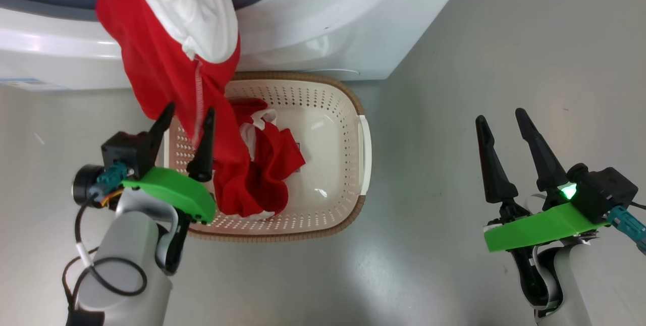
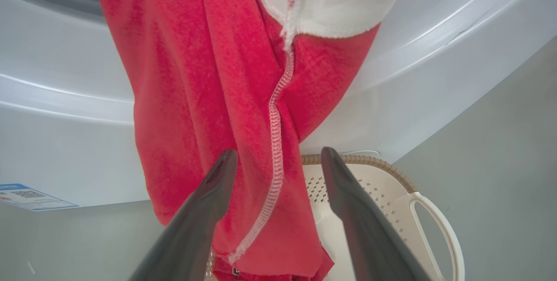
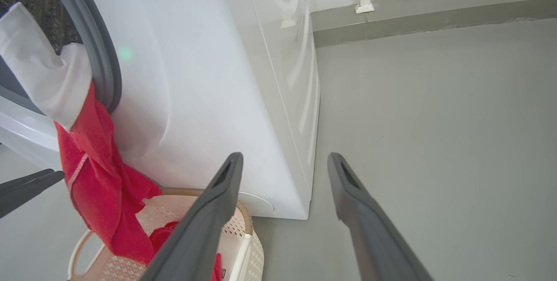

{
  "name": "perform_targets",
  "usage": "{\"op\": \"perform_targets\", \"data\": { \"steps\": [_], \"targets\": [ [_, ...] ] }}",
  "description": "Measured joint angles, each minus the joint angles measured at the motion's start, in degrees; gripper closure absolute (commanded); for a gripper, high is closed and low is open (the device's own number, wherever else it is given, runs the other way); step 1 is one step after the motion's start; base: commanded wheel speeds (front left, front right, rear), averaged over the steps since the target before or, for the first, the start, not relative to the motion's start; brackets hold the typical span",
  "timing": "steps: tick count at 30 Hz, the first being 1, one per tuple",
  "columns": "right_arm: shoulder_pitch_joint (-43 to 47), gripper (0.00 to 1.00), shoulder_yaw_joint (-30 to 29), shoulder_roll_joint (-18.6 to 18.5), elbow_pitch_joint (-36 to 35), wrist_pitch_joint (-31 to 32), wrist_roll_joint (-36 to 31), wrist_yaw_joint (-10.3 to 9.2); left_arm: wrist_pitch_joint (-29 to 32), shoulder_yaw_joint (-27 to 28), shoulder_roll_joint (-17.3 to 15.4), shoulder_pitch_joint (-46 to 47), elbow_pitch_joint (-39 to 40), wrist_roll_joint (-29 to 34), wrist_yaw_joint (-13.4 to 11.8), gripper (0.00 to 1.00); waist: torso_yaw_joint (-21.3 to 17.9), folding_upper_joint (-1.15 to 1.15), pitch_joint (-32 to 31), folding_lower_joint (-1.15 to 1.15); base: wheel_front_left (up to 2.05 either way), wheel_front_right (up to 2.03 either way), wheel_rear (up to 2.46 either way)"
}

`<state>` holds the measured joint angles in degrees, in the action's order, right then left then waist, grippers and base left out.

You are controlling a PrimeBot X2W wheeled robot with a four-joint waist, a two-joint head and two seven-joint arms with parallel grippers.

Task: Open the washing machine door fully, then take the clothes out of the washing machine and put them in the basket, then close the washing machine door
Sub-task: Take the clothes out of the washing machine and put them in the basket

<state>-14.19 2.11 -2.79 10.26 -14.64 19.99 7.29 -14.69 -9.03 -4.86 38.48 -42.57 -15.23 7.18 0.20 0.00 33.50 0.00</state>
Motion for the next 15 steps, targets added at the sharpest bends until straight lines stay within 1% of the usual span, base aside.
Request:
{"op": "perform_targets", "data": {
  "steps": [9, 15],
  "targets": [
    [0.23, 0.00, -0.64, -0.04, 0.21, 0.00, -0.43, 0.00, 0.00, 1.99, 0.07, -4.98, 8.72, 0.01, 0.00, 0.00, 1.37, 0.00, -2.18, 0.00, 0.00, 0.00, 0.00],
    [1.44, 0.00, -1.13, -0.05, 0.36, 0.00, -0.91, 0.00, 0.00, 4.81, 0.05, -9.48, 15.16, 0.21, 0.00, 0.00, 2.24, 0.00, -3.60, 0.00, 0.00, 0.00, 0.00]
  ]
}}
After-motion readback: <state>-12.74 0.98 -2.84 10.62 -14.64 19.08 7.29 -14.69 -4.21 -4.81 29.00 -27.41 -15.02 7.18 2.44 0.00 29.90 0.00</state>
